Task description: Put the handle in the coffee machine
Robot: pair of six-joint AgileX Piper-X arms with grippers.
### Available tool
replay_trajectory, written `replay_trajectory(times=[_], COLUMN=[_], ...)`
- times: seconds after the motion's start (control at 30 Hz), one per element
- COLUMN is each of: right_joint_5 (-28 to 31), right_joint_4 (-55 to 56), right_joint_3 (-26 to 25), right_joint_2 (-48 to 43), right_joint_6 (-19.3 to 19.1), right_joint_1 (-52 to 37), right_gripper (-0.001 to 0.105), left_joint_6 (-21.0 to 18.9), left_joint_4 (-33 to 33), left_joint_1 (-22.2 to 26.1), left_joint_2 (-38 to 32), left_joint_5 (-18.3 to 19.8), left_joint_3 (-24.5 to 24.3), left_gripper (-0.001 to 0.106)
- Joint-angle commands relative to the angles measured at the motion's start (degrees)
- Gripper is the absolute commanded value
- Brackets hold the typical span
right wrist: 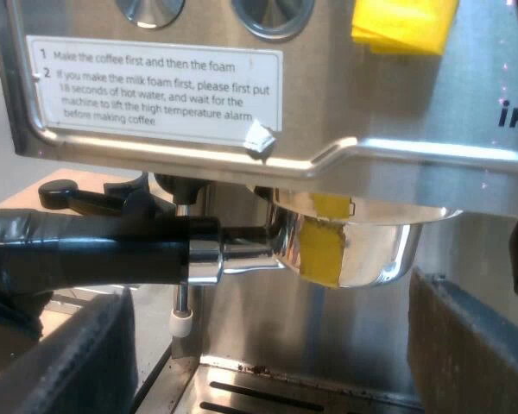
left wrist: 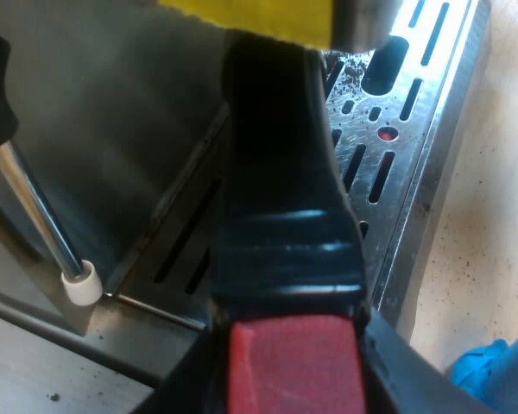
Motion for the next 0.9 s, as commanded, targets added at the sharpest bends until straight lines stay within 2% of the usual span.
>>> replay_trajectory(times=[0.03,0.5,0.9], right_joint_5=[0.5,0.5,0.5], right_joint_4=[-0.8,-0.8,-0.8], right_joint_3=[-0.2,-0.2,-0.2], right_joint_2=[0.0,0.0,0.0], right_joint_6=[-0.7,-0.7,-0.7], right_joint_1=[-0.2,-0.2,-0.2], right_gripper=[0.067,0.067,0.067], left_joint_6=[-0.7,-0.8,-2.4], left_joint_4=[-2.4,-1.2,-4.3], left_joint_1=[-0.3,-0.3,-0.3], left_joint_2=[-0.9,-0.9,-0.9], left_joint_5=[8.6,8.6,13.9], left_joint_3=[-1.0,-3.6,-3.6], left_gripper=[0.0,0.0,0.0])
